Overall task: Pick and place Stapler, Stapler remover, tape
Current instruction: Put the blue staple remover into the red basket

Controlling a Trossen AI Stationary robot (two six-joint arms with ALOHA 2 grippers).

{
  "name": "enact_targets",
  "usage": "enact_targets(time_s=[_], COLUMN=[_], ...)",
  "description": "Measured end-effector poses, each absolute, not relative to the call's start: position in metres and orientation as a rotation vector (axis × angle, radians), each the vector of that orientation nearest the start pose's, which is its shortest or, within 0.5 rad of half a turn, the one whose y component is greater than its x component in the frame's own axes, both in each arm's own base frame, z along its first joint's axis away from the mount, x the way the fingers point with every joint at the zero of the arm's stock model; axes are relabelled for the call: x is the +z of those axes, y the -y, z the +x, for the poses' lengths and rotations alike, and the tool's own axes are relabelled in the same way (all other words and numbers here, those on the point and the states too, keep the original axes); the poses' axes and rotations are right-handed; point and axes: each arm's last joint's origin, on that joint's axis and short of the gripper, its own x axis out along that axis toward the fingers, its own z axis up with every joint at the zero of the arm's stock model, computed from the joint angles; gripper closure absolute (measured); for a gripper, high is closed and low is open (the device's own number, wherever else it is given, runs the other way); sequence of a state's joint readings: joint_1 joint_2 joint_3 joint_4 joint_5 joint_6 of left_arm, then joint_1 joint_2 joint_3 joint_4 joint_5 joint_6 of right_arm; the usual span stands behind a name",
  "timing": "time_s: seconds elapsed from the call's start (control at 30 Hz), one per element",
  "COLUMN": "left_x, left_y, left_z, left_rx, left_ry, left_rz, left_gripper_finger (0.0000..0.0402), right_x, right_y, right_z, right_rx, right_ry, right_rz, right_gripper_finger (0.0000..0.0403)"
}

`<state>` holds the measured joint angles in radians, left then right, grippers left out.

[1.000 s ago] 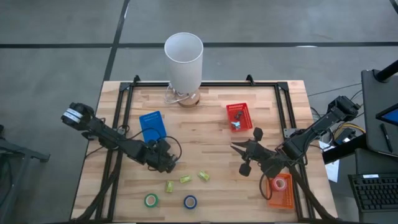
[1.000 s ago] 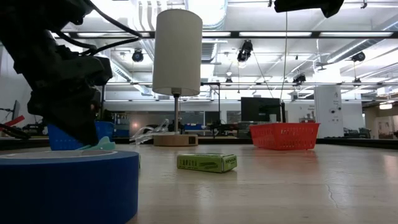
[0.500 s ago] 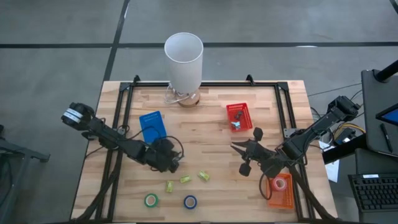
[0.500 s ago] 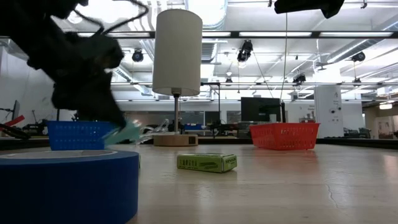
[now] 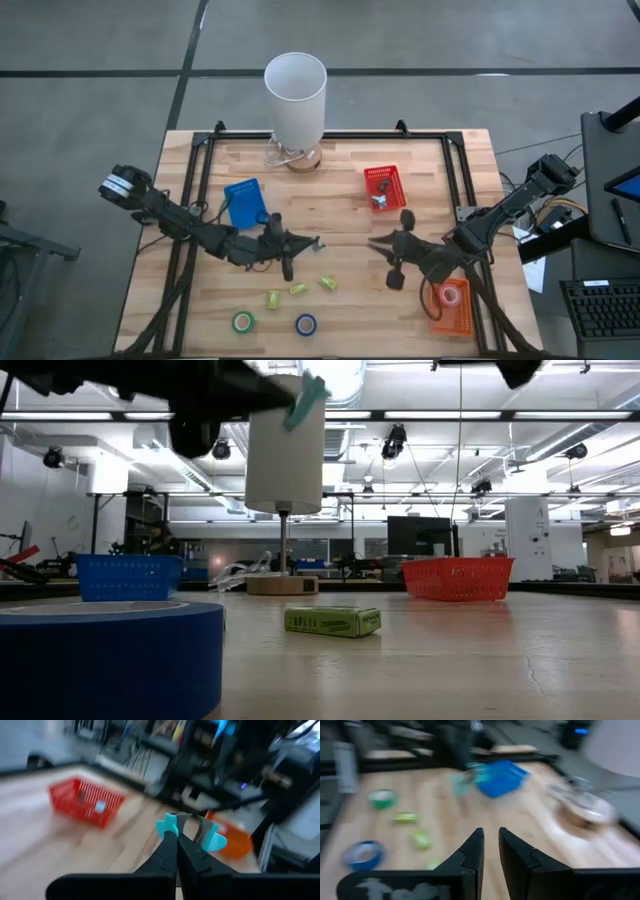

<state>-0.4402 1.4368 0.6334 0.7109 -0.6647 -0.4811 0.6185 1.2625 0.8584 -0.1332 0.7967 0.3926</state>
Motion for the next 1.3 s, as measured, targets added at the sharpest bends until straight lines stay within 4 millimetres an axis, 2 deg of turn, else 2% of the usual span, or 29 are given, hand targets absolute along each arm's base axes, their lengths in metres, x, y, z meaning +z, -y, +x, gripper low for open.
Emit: enact_targets(time_s=[0.1, 0.23, 0.43, 0.57, 0.67, 0.9, 1.3], left_x=[0.230, 0.236, 0.243, 0.246, 0.245, 0.249, 0.249], left_y=[0.107, 0.108, 0.111, 0.116, 0.120, 0.127, 0.126], left_z=[0.269, 0.269, 0.272, 0.280, 0.289, 0.301, 0.301], left_rx=[0.223, 0.179, 0.134, 0.104, 0.105, 0.081, 0.082], left_ry=[0.040, 0.085, 0.094, 0.093, 0.085, 0.088, 0.088], left_rz=[-0.383, -0.374, -0.381, -0.357, -0.322, -0.284, -0.281], left_gripper_finger=[0.0401, 0.0401, 0.0401, 0.0401, 0.0401, 0.0401, 0.0399], right_x=[0.271, 0.262, 0.253, 0.258, 0.257, 0.254, 0.257], right_y=[-0.142, -0.150, -0.157, -0.157, -0.157, -0.160, -0.161], right_z=[0.234, 0.245, 0.264, 0.275, 0.281, 0.284, 0.283], right_rx=[-0.142, -0.117, -0.124, -0.142, -0.150, -0.144, -0.111], right_ry=[-0.330, -0.306, -0.284, -0.245, -0.244, -0.257, -0.251], right_rz=[0.036, -0.027, -0.109, -0.092, -0.091, -0.105, -0.088], right_gripper_finger=[0.0351, 0.0336, 0.0268, 0.0222, 0.0205, 0.0213, 0.0259])
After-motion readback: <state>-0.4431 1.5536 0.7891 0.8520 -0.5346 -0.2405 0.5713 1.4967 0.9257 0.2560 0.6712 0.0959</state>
